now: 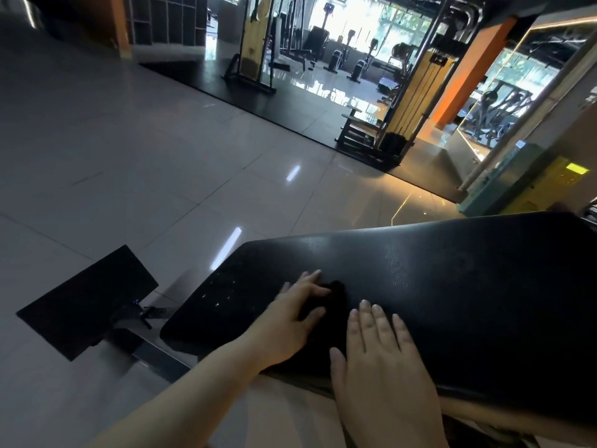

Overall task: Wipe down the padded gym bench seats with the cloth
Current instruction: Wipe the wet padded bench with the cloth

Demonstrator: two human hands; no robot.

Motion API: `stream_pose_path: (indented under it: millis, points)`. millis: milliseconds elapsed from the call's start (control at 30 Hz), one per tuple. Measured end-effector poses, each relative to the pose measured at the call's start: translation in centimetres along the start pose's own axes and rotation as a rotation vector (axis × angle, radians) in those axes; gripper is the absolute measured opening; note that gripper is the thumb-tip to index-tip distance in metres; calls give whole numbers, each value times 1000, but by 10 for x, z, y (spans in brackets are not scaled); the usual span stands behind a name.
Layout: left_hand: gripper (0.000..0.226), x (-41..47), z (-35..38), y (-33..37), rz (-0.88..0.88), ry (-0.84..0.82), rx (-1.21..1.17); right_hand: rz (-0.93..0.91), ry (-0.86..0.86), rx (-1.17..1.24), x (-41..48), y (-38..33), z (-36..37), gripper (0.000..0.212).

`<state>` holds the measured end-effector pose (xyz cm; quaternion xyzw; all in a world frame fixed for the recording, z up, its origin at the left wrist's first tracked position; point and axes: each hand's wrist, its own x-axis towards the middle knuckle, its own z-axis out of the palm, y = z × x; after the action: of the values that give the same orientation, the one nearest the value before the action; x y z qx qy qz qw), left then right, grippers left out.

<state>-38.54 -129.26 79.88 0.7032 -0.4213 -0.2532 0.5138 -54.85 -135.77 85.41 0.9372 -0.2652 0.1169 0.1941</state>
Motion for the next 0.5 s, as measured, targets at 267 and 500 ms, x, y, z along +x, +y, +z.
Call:
stream_pose_path:
  millis: [267,500]
  points:
    - [38,32,-18,-6,-356,192,63,-55,3,103,1,1,16,65]
    - [41,11,7,22,12,-82,-78,-27,19,110,1,-2,20,61]
